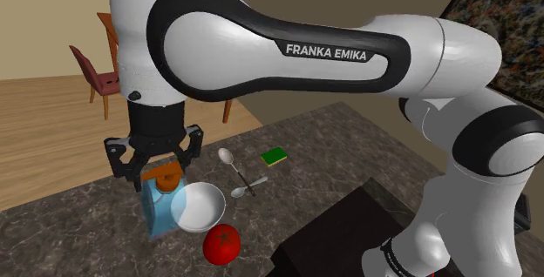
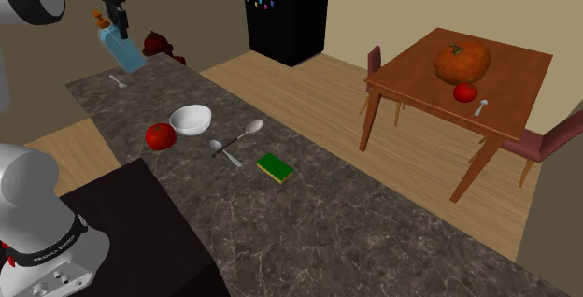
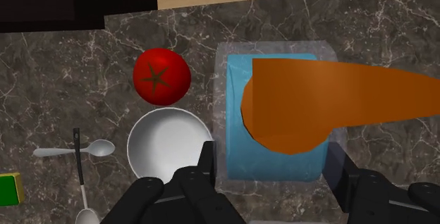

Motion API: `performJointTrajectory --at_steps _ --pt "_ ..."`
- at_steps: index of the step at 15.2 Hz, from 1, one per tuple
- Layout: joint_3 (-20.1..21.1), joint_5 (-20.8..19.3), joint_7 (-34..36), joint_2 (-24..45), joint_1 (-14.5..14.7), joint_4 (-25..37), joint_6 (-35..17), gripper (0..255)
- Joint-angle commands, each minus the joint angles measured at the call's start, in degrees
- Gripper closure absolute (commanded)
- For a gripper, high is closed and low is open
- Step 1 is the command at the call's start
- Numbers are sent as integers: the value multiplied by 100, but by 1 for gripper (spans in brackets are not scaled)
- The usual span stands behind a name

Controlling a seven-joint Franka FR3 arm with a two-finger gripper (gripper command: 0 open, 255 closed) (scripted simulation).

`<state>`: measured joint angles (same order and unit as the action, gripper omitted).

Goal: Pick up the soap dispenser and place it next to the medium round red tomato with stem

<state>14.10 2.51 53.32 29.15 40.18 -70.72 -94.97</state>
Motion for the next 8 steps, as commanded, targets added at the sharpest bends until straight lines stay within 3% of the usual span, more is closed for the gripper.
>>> performJointTrajectory --at_steps 1,8 --pt "3 -21 50 99 49 38 -69 255" --pt "-8 -17 -7 109 24 -487 -597 255"
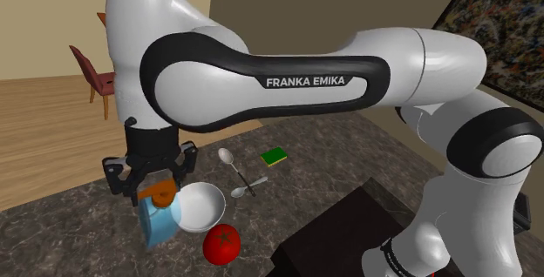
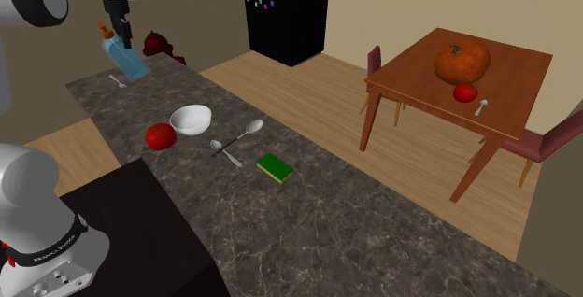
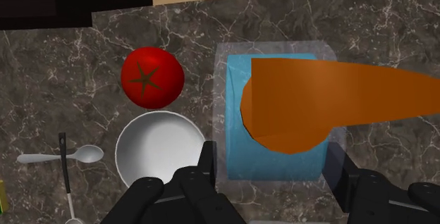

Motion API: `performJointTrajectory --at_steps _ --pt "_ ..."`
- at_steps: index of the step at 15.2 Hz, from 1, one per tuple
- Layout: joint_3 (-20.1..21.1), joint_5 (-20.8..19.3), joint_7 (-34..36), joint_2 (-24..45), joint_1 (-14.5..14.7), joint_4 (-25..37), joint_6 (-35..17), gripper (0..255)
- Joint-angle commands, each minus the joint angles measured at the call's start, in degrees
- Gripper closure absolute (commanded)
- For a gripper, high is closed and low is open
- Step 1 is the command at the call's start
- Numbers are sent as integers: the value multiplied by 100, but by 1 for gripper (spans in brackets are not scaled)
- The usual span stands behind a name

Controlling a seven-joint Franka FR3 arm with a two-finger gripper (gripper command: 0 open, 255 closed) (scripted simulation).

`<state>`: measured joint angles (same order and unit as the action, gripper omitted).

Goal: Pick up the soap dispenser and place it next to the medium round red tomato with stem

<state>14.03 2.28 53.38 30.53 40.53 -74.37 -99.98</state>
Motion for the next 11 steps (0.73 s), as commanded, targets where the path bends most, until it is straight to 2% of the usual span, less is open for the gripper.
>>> performJointTrajectory --at_steps 1,11 --pt "-2 6 -20 -21 -14 -187 -169 255" --pt "-24 -11 -85 129 -22 -727 -852 255"
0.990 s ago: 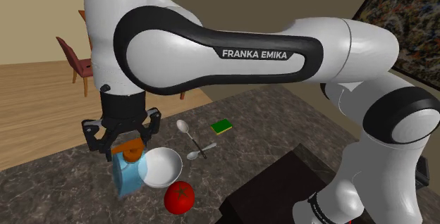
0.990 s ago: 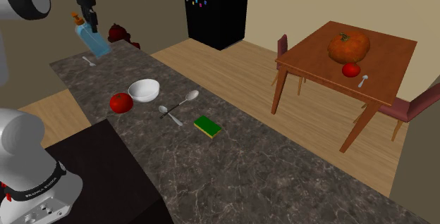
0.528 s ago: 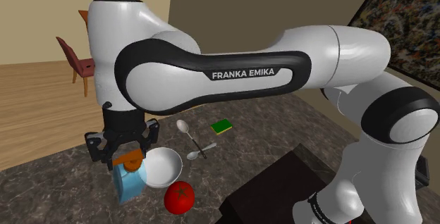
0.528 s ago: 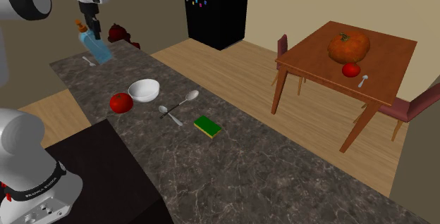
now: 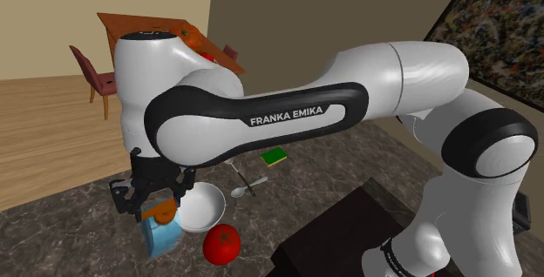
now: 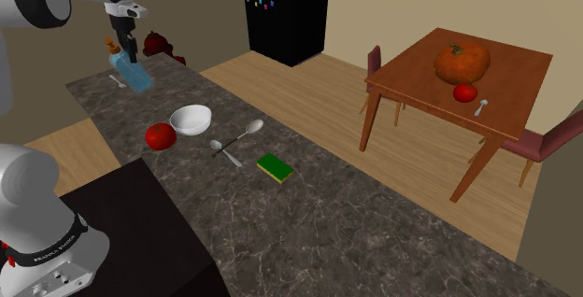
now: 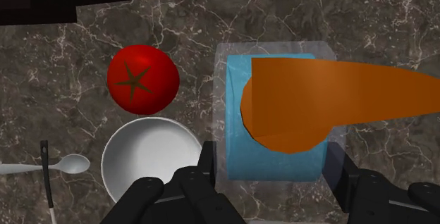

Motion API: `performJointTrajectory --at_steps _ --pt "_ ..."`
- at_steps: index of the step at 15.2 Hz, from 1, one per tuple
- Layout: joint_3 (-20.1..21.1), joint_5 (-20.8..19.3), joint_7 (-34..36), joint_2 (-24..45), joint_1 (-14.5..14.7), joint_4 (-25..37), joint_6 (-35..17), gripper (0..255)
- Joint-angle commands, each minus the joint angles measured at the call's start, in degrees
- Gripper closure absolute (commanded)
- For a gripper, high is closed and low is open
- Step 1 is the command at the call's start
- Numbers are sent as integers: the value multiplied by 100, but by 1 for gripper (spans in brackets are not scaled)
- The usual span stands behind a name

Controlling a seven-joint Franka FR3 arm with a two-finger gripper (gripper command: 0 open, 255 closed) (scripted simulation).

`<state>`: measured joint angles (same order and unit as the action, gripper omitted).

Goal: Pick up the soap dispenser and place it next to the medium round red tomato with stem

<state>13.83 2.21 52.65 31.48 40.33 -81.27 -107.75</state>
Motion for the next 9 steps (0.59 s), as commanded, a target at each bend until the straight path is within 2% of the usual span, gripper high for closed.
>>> performJointTrajectory --at_steps 1,9 --pt "-8 -7 -18 55 -2 -81 -139 255" --pt "-32 -35 -60 269 8 -370 -637 255"
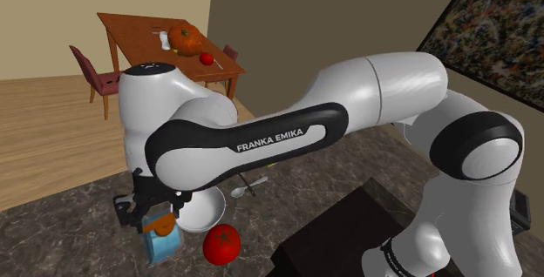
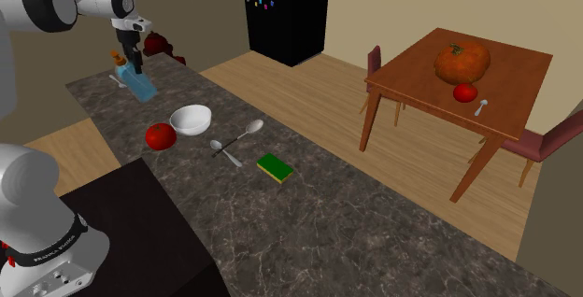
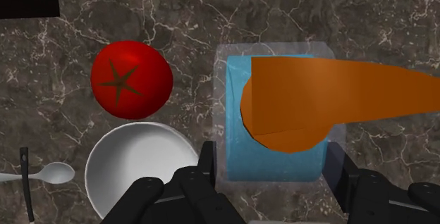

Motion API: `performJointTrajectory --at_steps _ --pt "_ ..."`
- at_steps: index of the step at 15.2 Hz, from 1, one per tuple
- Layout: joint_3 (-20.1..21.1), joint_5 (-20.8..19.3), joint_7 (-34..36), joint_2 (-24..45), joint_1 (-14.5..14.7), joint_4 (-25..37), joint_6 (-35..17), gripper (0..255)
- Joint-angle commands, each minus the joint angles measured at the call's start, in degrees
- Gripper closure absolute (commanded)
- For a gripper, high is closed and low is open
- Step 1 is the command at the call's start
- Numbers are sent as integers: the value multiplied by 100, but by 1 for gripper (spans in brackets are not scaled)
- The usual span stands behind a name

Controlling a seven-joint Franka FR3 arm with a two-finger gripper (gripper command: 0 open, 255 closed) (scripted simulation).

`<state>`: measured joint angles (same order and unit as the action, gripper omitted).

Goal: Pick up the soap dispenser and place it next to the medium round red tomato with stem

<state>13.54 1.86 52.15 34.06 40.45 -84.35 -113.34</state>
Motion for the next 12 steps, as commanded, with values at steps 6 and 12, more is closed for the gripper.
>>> performJointTrajectory --at_steps 6,12 --pt "-24 -26 -37 212 9 -216 -428 255" --pt "-51 -56 -62 449 28 -313 -758 255"
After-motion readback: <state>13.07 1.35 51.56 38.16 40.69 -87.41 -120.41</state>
